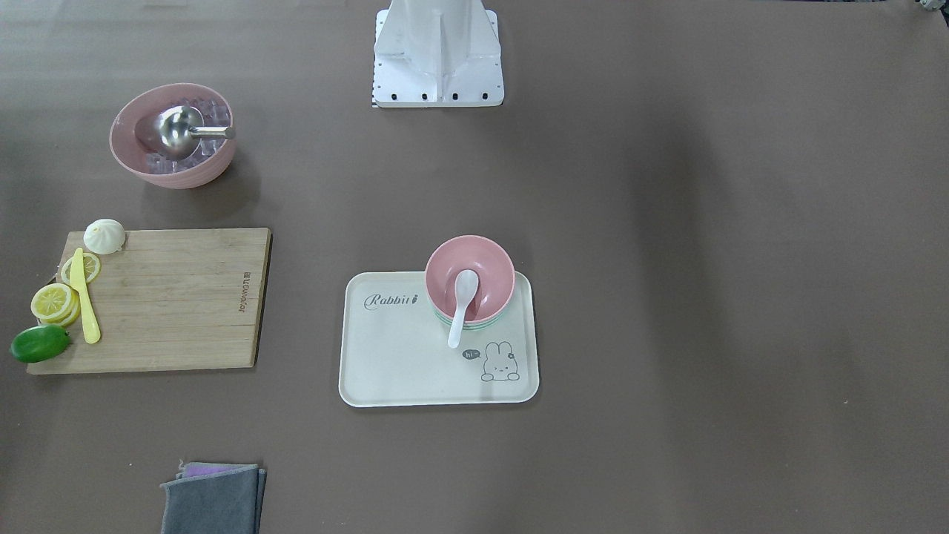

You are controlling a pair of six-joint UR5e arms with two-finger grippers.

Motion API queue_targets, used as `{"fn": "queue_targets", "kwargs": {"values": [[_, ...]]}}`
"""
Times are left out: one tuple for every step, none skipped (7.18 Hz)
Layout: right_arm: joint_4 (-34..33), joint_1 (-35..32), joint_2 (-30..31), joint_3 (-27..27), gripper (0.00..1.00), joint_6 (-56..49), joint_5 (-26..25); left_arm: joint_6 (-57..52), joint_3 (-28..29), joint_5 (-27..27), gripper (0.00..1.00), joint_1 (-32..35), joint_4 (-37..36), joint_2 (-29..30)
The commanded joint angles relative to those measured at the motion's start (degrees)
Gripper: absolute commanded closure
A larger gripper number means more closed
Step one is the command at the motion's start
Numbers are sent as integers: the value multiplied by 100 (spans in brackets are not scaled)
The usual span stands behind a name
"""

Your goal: Stack pink bowl on green and place spoon

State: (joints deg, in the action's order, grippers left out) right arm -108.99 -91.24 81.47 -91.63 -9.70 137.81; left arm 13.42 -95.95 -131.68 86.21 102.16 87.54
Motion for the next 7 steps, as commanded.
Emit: {"fn": "queue_targets", "kwargs": {"values": [[0,1,-78,14,0,38,0,11,41,19,2,2,-117,61],[0,1,0,-38,0,29,18,11,-11,2,2,19,-109,-26],[-8,-7,44,-134,0,38,18,3,-55,-15,2,45,-117,-44],[-9,1,106,-161,0,29,18,2,-30,-16,2,37,-126,-44],[-9,-51,158,-179,0,21,18,2,-3,-16,2,45,-135,-44],[-9,-69,229,-179,0,12,26,2,-3,-16,2,54,-135,-53],[-9,-69,264,-258,0,21,18,2,-20,-16,2,54,-126,-114]]}}
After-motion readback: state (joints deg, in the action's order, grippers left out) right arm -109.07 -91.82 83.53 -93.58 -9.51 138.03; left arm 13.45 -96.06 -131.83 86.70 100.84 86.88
